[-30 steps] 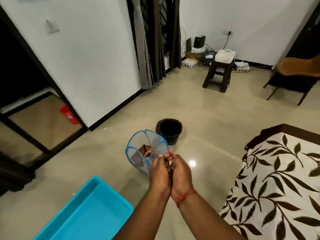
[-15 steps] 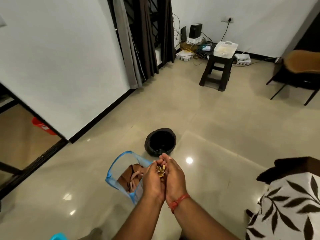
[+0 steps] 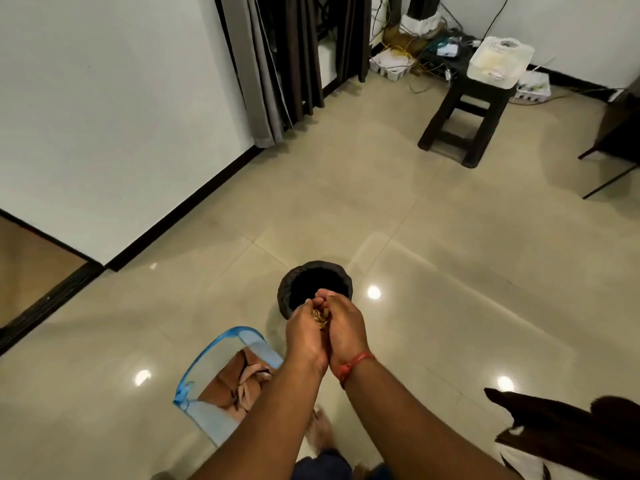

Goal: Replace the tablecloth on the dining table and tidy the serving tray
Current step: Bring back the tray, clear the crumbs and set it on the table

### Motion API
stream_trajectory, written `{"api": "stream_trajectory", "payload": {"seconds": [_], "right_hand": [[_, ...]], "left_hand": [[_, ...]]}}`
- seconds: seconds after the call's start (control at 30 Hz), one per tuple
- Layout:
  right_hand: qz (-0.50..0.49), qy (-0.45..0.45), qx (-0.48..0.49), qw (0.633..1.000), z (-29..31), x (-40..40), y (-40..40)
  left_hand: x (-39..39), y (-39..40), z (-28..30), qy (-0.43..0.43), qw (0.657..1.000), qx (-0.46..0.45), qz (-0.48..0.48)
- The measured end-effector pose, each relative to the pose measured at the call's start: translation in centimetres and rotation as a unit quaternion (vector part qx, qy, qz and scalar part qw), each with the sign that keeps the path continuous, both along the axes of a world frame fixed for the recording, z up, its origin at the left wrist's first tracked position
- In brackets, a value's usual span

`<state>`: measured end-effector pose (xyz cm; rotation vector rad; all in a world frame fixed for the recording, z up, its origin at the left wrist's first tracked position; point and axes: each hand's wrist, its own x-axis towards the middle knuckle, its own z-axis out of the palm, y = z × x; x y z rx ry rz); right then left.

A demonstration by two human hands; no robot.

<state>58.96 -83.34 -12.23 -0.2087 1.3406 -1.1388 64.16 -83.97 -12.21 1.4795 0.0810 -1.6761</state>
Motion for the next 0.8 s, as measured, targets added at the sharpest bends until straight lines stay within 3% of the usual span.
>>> {"api": "stream_trajectory", "payload": {"seconds": [0.2,0.4,0.67,0.8], "right_hand": [[0.054,0.050,0.083,0.994,-10.1,0.0,-8.0],[0.137,0.086,0.133,0.978,-22.8,-0.8,-15.1],[0.148,0.054,0.208,0.965,-41.1,-1.7,-21.7],[0.167,0.059,0.222,0.959,-45.9,-1.4,-22.7]], "left_hand": [[0.5,-8.1,-10.8,-0.094,0.991,0.086,-0.050],[-0.6,-15.1,-21.4,-0.115,0.982,0.121,-0.086],[-0.7,-20.9,-38.3,-0.076,0.982,0.170,-0.045],[-0.4,-22.3,-41.8,-0.036,0.985,0.162,-0.038]]}}
